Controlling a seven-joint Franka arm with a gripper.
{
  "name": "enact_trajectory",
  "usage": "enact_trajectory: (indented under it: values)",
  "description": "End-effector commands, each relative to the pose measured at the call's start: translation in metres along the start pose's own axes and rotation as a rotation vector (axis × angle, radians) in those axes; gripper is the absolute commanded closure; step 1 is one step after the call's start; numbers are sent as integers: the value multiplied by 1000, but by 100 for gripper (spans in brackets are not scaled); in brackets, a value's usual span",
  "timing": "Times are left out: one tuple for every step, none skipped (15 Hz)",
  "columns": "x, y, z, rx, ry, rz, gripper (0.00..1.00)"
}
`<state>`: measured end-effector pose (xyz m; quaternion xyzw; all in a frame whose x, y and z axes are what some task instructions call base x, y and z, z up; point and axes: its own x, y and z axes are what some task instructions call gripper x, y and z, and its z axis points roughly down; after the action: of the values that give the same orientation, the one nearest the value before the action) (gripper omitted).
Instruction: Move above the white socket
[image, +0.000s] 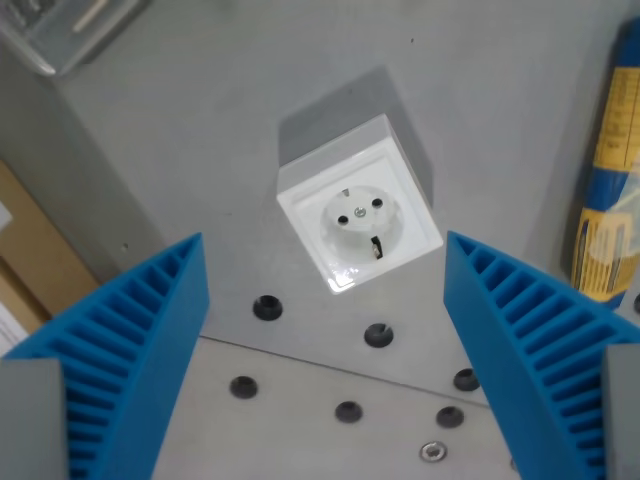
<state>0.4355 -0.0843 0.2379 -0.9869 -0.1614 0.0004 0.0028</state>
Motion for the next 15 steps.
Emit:
enact_trajectory:
  values:
    - [-9, 7, 16, -6, 126, -293, 0]
    - [-11, 8, 20, -5, 128, -310, 0]
    - [-12, 9, 23, -5, 131, -319, 0]
    - [-13, 10, 27, -5, 135, -339, 0]
    - [-14, 11, 30, -4, 137, -355, 0]
    - [-16, 12, 33, -4, 141, -367, 0]
    - [-17, 13, 37, -2, 143, -373, 0]
    - [-18, 14, 40, -1, 146, -380, 0]
    - [-19, 14, 43, 1, 147, -389, 0]
    - [-20, 15, 46, 0, 151, -397, 0]
    - [-21, 16, 49, 2, 153, -403, 0]
    - [-22, 17, 51, 3, 155, -405, 0]
    - [-23, 17, 54, 5, 156, -406, 0]
    - [-24, 18, 56, 7, 158, -410, 0]
    - [-24, 19, 58, 10, 158, -412, 0]
